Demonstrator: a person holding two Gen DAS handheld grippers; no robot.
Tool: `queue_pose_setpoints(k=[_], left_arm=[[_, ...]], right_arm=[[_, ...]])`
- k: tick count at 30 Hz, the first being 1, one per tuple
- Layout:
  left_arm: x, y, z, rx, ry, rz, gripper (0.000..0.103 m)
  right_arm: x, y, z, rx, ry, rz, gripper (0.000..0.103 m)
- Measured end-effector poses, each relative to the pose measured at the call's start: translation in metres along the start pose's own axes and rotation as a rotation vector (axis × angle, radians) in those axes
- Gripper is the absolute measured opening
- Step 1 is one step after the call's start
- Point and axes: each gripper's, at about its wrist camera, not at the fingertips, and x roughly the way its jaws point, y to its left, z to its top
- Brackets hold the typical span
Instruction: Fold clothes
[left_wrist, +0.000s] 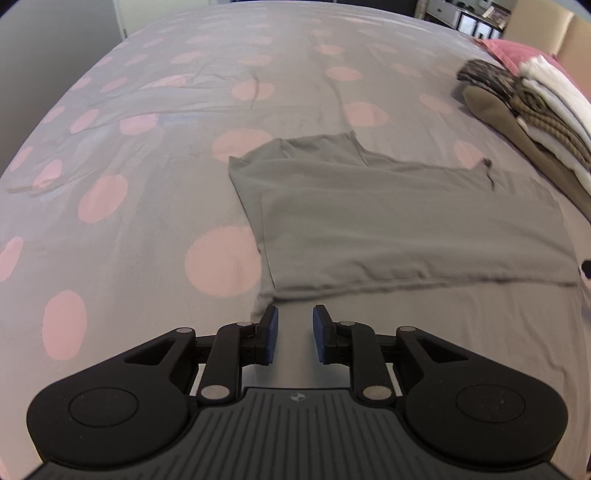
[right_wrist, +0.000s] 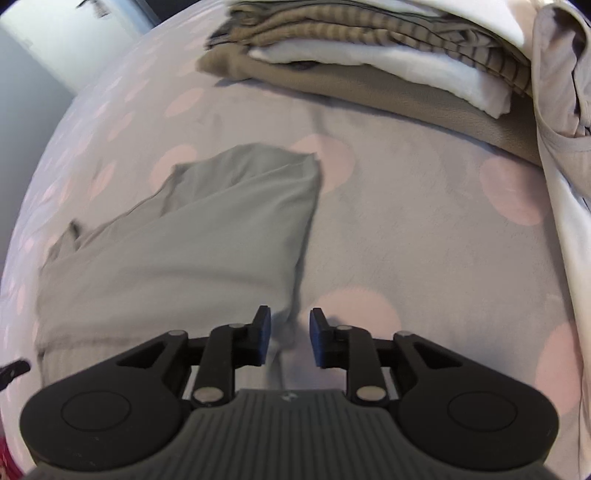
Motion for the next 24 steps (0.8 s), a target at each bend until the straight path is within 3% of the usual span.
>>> queue_pose_setpoints(k=[4, 10, 15, 24], left_arm=[[-0.008, -0.003, -0.026, 0.055, 0.045, 0.017, 0.039], [-0.015, -0.004, -0.070, 0.109, 0.103, 0.048, 0.039], [-0.026, -0.004, -0.097, 0.115, 0.121, 0.025, 0.039], [-0.039, -0.009, -0.130, 0.153, 0.116, 0.105, 0.039]], right_arm=[[-0.009, 0.003, -0.025, -0.070, 0.043, 0.005, 0.031], [-0.016, 0.003, -0.067, -0.139, 0.099, -0.016, 0.046], [-0.021, 0.006, -0.098, -0.179, 0.125, -0.018, 0.046], [-0.031, 0.012, -0.153, -0.251, 0.171, -0.021, 0.047]])
